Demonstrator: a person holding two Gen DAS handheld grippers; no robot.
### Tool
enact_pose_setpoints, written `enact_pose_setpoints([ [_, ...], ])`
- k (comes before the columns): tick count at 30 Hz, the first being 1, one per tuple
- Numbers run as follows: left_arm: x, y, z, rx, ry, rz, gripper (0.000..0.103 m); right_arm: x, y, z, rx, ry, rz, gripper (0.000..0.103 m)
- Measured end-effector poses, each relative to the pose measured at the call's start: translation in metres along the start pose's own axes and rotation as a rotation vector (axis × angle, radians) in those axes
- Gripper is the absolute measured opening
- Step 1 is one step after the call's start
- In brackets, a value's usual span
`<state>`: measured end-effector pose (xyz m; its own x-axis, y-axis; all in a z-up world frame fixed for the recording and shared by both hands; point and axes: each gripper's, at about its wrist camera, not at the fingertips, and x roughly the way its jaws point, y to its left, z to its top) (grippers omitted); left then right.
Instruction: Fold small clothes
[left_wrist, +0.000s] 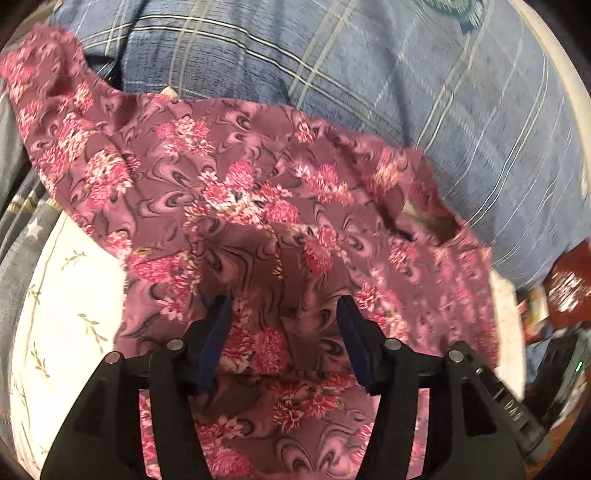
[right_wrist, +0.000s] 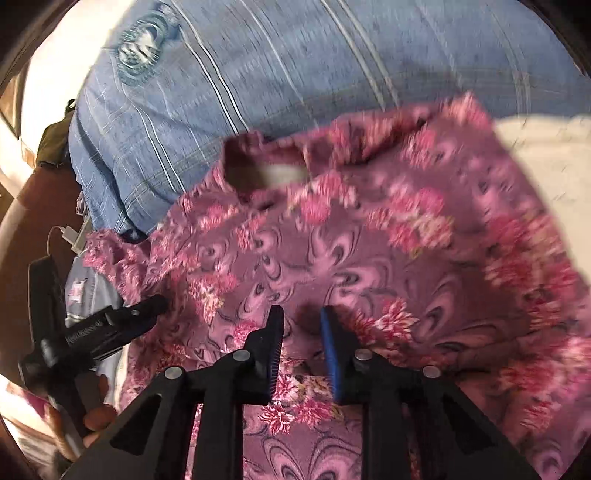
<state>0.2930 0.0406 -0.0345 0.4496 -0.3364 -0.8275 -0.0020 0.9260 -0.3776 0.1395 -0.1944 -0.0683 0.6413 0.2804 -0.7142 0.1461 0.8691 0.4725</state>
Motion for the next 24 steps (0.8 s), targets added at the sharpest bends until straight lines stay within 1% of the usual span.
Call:
enact_pose_setpoints([
  [1,-0.006,0.005,0.003,-0.016,-0.003,-0.011,0.058,-0.006,0.003,-0.003,-0.025,-0.031,-0.019,0.028],
  [2,-0.014,0.012,0.008,-0.033,-0.014,-0.021,0.058,-0.007,0.003,-0.006,-0.035,-0.037,-0.03,0.034],
  [3,-0.021,0.018,0.014,-0.044,-0.023,-0.024,0.058,-0.004,0.0,-0.009,-0.034,-0.022,-0.04,0.037],
  [4,-0.028,0.026,0.02,-0.057,-0.031,-0.023,0.058,0.002,-0.004,-0.013,-0.035,-0.006,-0.042,0.037],
  [6,-0.044,0.048,0.038,-0.093,-0.043,-0.014,0.06,-0.001,-0.004,-0.021,-0.09,-0.067,-0.038,0.037],
  [8,-0.063,0.074,0.06,-0.118,-0.068,0.025,0.063,-0.002,-0.003,-0.022,-0.096,-0.079,-0.048,0.039],
  [10,-0.076,0.101,0.077,-0.144,-0.09,0.088,0.068,0.001,-0.001,-0.023,-0.115,-0.081,-0.045,0.045],
  [11,-0.085,0.121,0.088,-0.178,-0.106,0.112,0.068,0.002,0.002,-0.024,-0.123,-0.084,-0.039,0.048],
  [13,-0.097,0.155,0.105,-0.242,-0.128,0.126,0.068,0.004,0.004,-0.025,-0.133,-0.087,-0.032,0.052],
  [17,-0.109,0.229,0.128,-0.387,-0.168,0.128,0.068,0.006,0.005,-0.025,-0.135,-0.09,-0.006,0.057],
  [19,-0.108,0.257,0.137,-0.456,-0.18,0.126,0.068,0.005,0.003,-0.025,-0.13,-0.093,0.005,0.057],
  [22,-0.105,0.279,0.147,-0.52,-0.2,0.097,0.068,0.003,-0.001,-0.025,-0.111,-0.096,0.03,0.057],
  [24,-0.101,0.287,0.154,-0.536,-0.21,0.073,0.068,0.003,-0.004,-0.025,-0.101,-0.097,0.043,0.057],
])
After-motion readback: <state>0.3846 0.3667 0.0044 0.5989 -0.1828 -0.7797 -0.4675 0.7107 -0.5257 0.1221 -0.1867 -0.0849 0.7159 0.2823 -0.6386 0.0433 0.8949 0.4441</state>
